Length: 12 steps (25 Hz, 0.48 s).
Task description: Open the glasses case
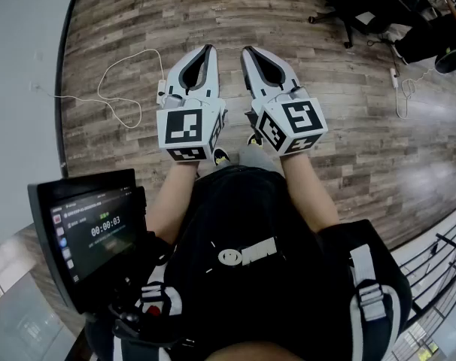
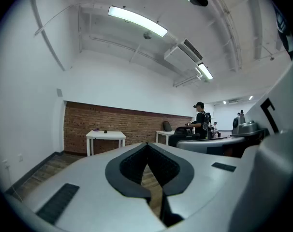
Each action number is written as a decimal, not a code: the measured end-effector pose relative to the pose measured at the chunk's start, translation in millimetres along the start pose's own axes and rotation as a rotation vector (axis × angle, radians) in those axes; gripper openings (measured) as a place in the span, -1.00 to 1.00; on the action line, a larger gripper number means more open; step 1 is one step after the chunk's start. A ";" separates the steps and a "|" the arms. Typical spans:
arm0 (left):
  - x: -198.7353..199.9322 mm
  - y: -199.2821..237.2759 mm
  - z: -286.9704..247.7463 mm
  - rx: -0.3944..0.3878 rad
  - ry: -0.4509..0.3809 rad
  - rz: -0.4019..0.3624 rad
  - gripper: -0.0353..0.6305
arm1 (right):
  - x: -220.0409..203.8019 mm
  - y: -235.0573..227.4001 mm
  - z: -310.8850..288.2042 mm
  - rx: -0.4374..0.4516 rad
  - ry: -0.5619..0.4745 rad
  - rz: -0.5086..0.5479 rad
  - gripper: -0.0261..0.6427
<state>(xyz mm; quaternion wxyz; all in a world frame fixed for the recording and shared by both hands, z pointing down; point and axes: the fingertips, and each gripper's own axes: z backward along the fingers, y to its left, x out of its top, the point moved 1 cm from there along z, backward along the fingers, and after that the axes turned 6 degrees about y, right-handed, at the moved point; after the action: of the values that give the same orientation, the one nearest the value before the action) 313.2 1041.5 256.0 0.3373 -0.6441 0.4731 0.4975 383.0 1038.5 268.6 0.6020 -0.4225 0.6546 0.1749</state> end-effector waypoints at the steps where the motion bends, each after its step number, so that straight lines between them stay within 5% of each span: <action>1: -0.4 -0.2 -2.9 -0.003 -0.002 -0.001 -0.88 | 0.7 -0.9 -2.2 0.003 -0.002 0.005 -0.91; 12: 2.6 26.6 -59.7 0.007 -0.010 -0.017 -0.88 | 5.1 -41.6 -57.6 0.018 -0.008 0.009 -0.91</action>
<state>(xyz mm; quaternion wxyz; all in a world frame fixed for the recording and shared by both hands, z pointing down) 307.4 978.1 271.0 0.3459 -0.6443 0.4677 0.4965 378.3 970.1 287.8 0.6075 -0.4133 0.6557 0.1737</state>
